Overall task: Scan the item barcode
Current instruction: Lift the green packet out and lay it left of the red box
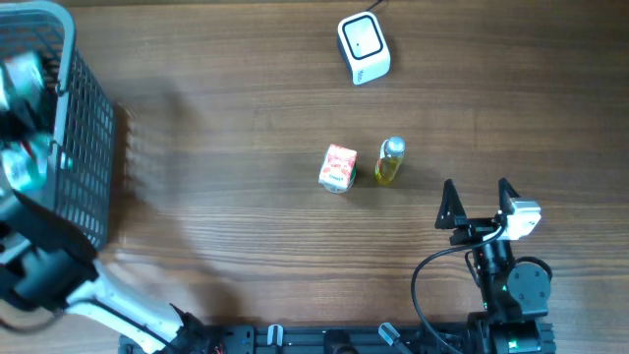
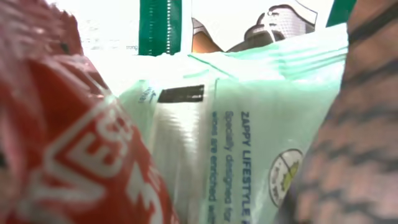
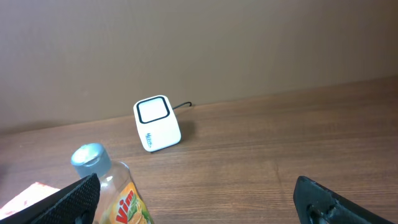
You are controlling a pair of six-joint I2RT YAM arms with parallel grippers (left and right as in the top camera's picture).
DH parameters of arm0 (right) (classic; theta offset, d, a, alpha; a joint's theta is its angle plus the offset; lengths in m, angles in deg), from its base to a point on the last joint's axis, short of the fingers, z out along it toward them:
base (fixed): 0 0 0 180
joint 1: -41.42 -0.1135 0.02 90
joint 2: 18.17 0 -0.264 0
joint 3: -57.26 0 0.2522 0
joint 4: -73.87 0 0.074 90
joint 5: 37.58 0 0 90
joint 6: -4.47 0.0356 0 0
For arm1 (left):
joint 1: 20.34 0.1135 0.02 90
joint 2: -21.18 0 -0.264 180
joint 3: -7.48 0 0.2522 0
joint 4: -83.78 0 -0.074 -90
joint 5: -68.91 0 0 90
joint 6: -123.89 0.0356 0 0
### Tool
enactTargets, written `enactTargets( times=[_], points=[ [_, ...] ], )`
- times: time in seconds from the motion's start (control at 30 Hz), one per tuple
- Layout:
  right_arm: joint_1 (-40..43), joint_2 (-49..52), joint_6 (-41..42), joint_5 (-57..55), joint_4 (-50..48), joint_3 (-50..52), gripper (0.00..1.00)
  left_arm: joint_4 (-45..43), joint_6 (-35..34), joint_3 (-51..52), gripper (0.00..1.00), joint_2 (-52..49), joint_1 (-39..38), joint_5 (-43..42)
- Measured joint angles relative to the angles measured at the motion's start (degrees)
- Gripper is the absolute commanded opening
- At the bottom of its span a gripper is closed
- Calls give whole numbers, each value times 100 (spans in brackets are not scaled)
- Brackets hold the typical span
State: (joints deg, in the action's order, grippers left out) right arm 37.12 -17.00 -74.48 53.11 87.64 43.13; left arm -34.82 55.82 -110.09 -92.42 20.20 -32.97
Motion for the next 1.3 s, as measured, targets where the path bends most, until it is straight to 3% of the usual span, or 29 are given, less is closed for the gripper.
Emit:
enactTargets(
  times=[0.23,0.4,0.67,0.8,1.07,1.3],
  points=[
    [2,0,-2,0,0,0,100,-369,-1158,-317,4,2188,-627,-105],
    [0,0,-2,0,0,0,100,424,-1967,-337,4,2990,-1196,-151],
    [0,0,-2,0,0,0,100,2197,-2559,-286,9,3119,-2455,-153],
    [0,0,0,0,0,0,100,2629,-2621,-20,12,3115,-3303,-153],
    [0,0,0,0,-2,0,100,2214,-2693,1537,19,3097,-4889,-107],
    [0,0,-2,0,-2,0,100,1440,-2830,3001,23,3069,-5364,-72]
  ],
)
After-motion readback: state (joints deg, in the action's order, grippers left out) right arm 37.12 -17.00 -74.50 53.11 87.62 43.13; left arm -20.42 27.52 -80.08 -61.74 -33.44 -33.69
